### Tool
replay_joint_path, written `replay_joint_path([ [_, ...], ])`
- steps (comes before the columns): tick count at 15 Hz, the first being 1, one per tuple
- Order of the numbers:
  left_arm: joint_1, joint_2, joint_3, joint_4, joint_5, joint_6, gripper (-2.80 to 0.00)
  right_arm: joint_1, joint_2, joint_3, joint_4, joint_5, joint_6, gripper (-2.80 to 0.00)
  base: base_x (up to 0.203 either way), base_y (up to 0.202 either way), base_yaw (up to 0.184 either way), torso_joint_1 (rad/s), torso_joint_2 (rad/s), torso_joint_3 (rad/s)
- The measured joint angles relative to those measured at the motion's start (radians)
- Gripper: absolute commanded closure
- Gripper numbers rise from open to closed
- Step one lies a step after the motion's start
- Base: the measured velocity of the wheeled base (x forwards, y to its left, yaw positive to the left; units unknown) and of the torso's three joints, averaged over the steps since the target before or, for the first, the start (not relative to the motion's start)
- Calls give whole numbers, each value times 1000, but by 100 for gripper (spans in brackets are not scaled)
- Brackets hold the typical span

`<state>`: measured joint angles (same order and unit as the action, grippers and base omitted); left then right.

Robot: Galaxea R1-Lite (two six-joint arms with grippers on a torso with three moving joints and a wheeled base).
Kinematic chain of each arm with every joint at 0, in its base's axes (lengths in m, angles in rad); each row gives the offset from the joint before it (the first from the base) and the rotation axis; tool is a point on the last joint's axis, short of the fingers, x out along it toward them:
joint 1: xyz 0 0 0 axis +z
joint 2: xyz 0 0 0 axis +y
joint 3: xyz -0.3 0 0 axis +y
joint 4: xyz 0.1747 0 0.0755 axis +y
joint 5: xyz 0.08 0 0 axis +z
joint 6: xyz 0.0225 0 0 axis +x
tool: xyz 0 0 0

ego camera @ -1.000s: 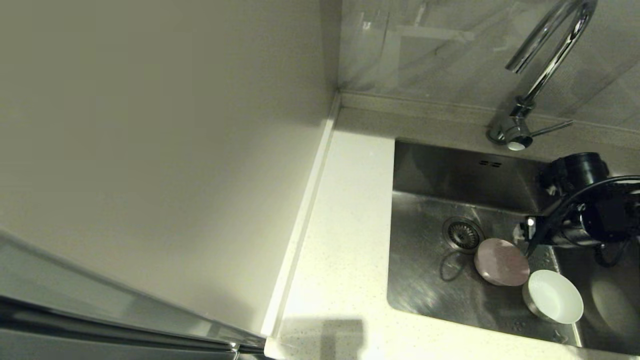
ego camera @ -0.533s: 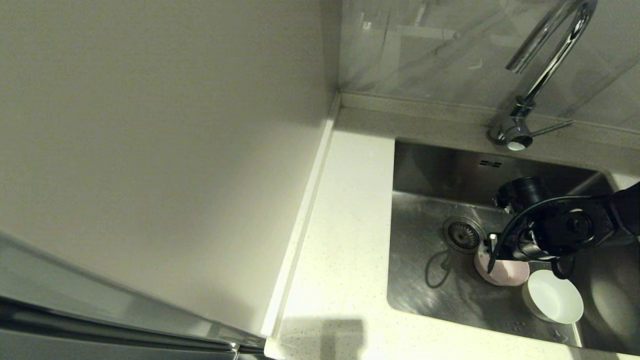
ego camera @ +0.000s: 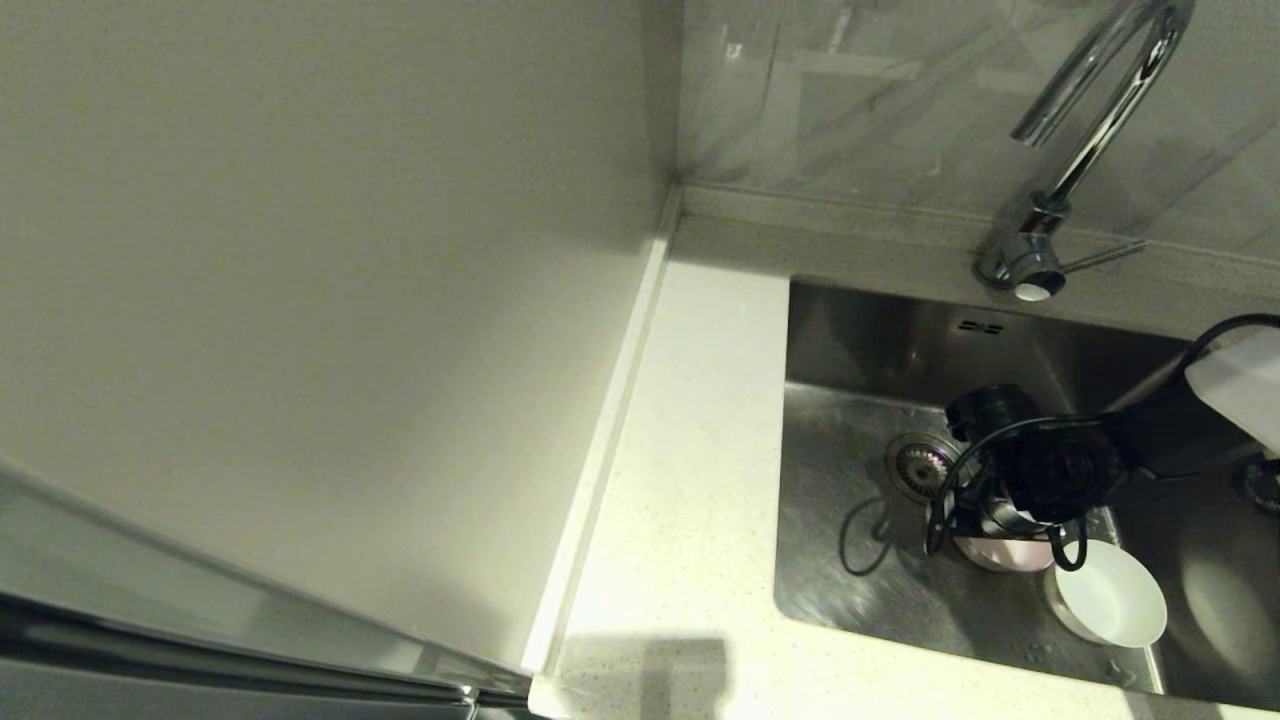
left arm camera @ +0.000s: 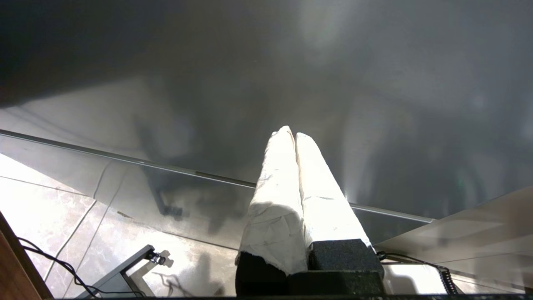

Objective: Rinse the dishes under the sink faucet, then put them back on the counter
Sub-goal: Put a bowl back to the table from the sink

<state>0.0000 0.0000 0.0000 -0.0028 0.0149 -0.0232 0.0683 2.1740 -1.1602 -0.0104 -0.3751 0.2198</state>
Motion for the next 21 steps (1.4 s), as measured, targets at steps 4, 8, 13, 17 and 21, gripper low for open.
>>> replay_joint_path([
  [4, 0, 0, 0, 0, 0, -1, 0, -1, 78, -54, 0, -6, 20, -280, 0, 0, 0, 0, 0, 0],
  [8, 0, 0, 0, 0, 0, 0, 0, -5, 127, -95, -1, -28, 21, 0, 0, 0, 0, 0, 0, 0],
  [13, 0, 0, 0, 0, 0, 0, 0, -10, 143, -101, 0, -29, 21, 0, 0, 0, 0, 0, 0, 0],
  [17, 0, 0, 0, 0, 0, -1, 0, -8, 114, -97, -57, -76, 13, 0, 0, 0, 0, 0, 0, 0],
  [21, -1, 0, 0, 0, 0, -1, 0, 24, -29, -90, -79, -104, -40, 0, 0, 0, 0, 0, 0, 0],
])
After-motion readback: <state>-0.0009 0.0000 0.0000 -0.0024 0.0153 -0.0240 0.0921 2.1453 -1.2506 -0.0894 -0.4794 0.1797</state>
